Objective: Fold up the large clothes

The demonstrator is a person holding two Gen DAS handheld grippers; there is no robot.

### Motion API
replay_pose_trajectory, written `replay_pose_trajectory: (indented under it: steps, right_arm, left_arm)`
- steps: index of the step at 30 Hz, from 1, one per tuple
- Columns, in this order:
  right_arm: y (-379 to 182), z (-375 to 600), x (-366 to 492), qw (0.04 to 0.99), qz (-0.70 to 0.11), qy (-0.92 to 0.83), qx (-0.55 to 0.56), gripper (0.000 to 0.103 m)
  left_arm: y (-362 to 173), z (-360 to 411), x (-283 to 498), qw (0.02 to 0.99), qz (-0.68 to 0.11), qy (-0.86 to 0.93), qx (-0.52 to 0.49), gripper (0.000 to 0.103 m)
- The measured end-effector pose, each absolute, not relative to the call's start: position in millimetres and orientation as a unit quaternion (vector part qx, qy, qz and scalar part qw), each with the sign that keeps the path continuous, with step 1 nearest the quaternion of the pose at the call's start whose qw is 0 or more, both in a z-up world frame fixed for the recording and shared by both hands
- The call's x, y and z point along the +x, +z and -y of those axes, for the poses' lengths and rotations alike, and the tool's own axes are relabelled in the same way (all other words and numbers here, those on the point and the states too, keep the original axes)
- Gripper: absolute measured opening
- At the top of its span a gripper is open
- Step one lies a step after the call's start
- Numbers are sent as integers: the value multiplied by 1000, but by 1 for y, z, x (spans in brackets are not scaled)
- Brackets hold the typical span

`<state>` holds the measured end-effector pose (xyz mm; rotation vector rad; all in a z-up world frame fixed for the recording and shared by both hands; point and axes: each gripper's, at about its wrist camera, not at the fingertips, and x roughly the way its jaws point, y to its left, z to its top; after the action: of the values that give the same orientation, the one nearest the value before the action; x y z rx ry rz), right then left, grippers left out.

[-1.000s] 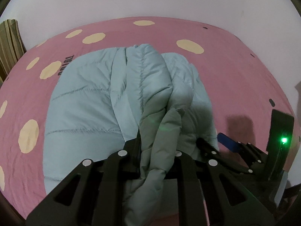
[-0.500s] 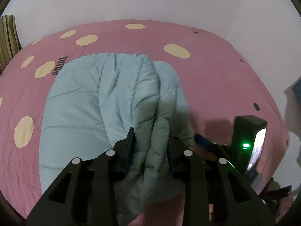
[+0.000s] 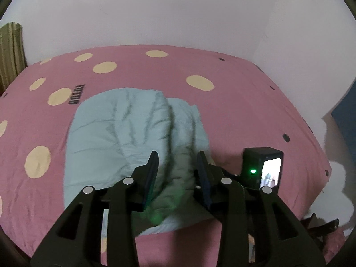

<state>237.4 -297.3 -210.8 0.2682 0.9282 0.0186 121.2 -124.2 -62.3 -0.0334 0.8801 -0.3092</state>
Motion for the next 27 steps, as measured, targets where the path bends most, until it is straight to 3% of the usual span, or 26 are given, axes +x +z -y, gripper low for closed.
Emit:
replay_pose_trajectory:
  steps: [15, 20, 27]
  right_arm:
    - [-210, 297, 237, 887, -445, 7, 124, 53]
    - [-210, 297, 238, 887, -445, 6, 124, 53]
    - [-209, 299, 239, 886, -446, 5, 126, 54]
  left_arm:
    - [-61, 67, 124, 902, -419, -94, -52, 36]
    - [-49, 31, 120, 896, -420, -102, -108, 36]
    - [-57, -7, 129, 908, -408, -45, -84, 41]
